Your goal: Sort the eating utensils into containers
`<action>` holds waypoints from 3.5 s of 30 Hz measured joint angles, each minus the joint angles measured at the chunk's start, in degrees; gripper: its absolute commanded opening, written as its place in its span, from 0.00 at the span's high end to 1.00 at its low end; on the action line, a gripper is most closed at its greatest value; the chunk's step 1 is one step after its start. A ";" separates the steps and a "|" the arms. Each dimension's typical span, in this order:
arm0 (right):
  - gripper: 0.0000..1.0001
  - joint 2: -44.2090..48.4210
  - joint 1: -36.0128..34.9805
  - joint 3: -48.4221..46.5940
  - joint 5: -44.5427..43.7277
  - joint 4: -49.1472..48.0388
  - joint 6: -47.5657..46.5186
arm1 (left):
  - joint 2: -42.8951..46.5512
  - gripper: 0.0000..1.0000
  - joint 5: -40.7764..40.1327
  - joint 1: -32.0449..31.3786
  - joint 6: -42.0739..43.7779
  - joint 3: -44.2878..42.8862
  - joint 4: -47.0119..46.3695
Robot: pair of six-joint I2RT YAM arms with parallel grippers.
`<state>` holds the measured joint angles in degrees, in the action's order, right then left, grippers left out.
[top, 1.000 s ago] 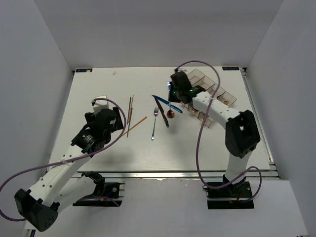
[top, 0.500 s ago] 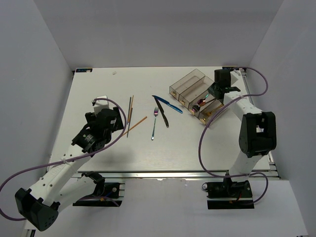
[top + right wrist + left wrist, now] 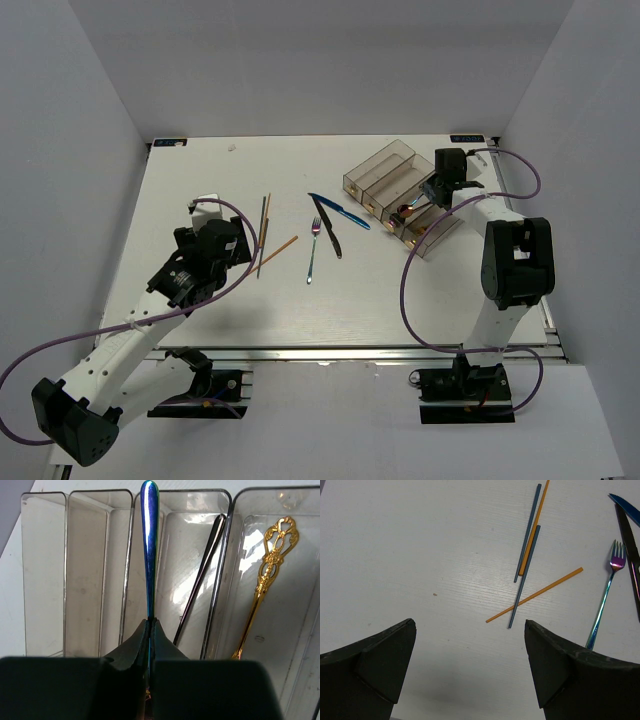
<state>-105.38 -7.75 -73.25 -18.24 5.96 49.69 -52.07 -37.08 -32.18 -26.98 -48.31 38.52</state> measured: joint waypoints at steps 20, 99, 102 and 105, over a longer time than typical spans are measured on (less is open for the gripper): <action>0.33 0.07 -0.31 -0.66 2.49 -0.20 0.68 | 0.20 0.02 0.02 0.00 0.00 0.00 0.00; 1.00 -4.17 -39.23 -13.84 -3.32 14.84 -14.34 | 1.31 0.02 0.26 0.00 0.04 0.07 -0.15; 1.00 2.62 -34.93 -10.16 -2.73 12.90 -14.36 | 1.42 0.02 0.26 0.00 0.04 0.07 -0.15; 1.00 8.41 -27.78 -5.55 -2.62 11.41 -14.23 | 1.57 0.02 0.26 0.00 0.04 0.07 -0.15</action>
<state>-96.97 -35.53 -78.81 -20.86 17.37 35.46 -50.50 -36.82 -32.18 -26.94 -48.25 38.37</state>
